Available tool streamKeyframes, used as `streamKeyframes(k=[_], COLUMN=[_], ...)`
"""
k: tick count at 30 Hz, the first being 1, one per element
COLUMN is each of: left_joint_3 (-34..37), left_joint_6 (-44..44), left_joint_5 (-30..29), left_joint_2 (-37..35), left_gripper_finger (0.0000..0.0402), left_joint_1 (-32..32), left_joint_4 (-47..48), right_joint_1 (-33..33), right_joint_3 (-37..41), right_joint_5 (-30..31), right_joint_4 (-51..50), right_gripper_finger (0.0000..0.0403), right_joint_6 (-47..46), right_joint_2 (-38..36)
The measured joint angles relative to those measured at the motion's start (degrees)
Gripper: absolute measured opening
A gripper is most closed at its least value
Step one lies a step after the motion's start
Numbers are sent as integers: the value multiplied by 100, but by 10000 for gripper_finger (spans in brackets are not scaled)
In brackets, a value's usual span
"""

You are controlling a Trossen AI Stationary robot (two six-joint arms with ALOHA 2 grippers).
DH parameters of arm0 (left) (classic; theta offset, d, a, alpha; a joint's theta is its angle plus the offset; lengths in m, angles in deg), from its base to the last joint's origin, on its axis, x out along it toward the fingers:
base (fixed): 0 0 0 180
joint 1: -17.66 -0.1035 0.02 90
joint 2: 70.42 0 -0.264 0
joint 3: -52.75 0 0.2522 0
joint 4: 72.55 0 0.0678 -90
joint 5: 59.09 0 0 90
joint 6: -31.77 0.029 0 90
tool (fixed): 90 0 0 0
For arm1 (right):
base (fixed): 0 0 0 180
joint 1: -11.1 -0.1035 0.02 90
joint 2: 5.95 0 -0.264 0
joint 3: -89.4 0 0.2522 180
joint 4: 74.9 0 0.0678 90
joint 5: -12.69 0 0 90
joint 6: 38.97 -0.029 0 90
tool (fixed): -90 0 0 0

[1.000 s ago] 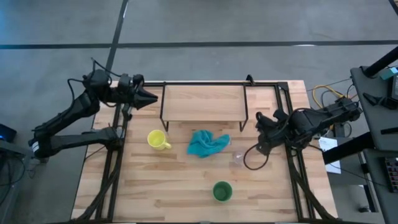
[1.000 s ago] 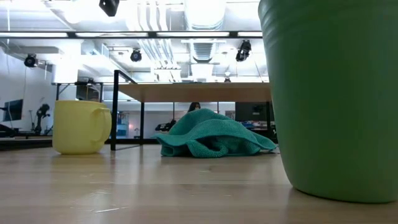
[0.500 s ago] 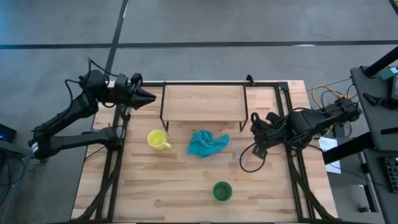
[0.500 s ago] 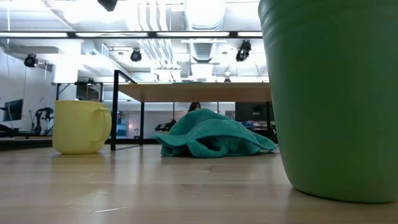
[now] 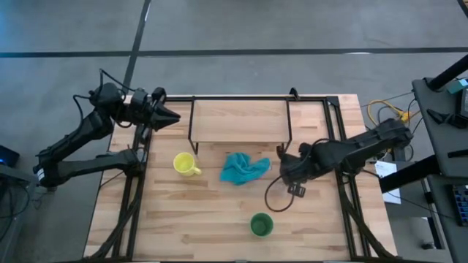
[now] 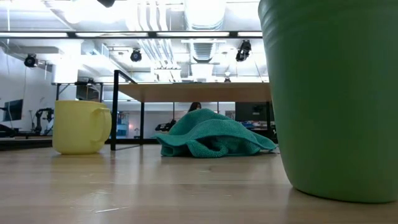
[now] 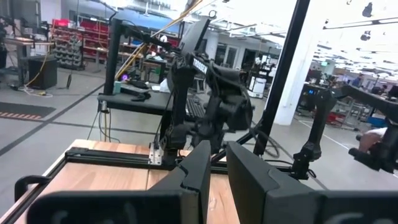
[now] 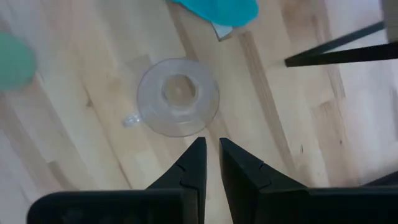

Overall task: Stack small to large cups/mugs on shelf
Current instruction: Put the transparent cup on the shelf

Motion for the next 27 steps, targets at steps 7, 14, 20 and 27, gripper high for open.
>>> streamKeyframes(k=[7, 14, 20, 27], left_joint_3=[2, 17, 26, 26], left_joint_6=[-7, -11, -24, -24], left_joint_5=[2, 5, 5, 4], left_joint_2=[-56, -169, -189, -170], left_gripper_finger=[39, 39, 39, 39], left_joint_1=[0, 3, 2, 2], left_joint_4=[11, 1, 0, 1], right_joint_1=[22, 24, 35, 35], right_joint_3=[-21, -28, -28, -198], right_joint_5=[-7, -7, -5, -4], right_joint_4=[-5, 9, 15, 32], right_gripper_finger=[38, 38, 38, 38], right_joint_6=[331, 314, 241, 240], right_joint_2=[457, 628, 605, 546])
